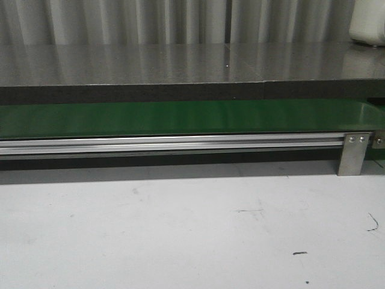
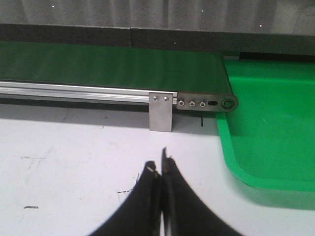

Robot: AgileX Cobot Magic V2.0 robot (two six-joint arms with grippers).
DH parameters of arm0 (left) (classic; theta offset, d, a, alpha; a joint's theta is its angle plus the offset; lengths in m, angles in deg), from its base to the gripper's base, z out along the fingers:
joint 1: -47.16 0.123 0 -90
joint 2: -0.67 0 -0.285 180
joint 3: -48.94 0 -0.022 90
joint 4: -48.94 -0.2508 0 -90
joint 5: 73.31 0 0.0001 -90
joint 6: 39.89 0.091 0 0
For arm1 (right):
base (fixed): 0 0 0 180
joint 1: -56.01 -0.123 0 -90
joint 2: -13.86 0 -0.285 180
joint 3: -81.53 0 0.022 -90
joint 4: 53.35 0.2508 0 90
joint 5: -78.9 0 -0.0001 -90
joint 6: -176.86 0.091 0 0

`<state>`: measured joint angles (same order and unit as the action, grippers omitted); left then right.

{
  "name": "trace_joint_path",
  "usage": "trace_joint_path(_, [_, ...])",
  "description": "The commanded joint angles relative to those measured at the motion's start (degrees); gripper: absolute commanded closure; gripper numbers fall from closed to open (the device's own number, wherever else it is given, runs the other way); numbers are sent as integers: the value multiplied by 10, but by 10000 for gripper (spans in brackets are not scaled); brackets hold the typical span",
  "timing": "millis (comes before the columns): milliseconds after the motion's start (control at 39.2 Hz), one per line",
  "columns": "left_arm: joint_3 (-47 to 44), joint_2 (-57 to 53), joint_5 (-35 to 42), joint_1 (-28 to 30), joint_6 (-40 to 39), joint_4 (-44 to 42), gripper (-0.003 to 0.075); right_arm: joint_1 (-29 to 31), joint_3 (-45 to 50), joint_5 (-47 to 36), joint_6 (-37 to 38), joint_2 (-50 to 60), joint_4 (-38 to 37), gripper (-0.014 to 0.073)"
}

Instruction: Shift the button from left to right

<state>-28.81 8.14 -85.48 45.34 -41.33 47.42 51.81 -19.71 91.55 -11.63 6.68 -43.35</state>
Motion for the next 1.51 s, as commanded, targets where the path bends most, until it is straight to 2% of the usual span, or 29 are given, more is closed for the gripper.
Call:
trace_joint_path(0, [-16,-10,49,1,-5,6,741,-1,-5,-43,-5,9,0,662])
trace_joint_path(1148, [-16,-10,52,1,-5,6,741,-1,-5,-53,-5,9,0,662])
trace_joint_path(1301, [-16,-10,102,1,-5,6,741,-1,-5,-80,-5,9,0,662])
trace_joint_path(1403, [-13,-10,175,1,-5,6,741,-1,-6,-121,-5,9,0,662])
trace_joint_path(1480, [-2,-10,199,1,-5,6,741,-1,-22,-138,-5,9,2,662])
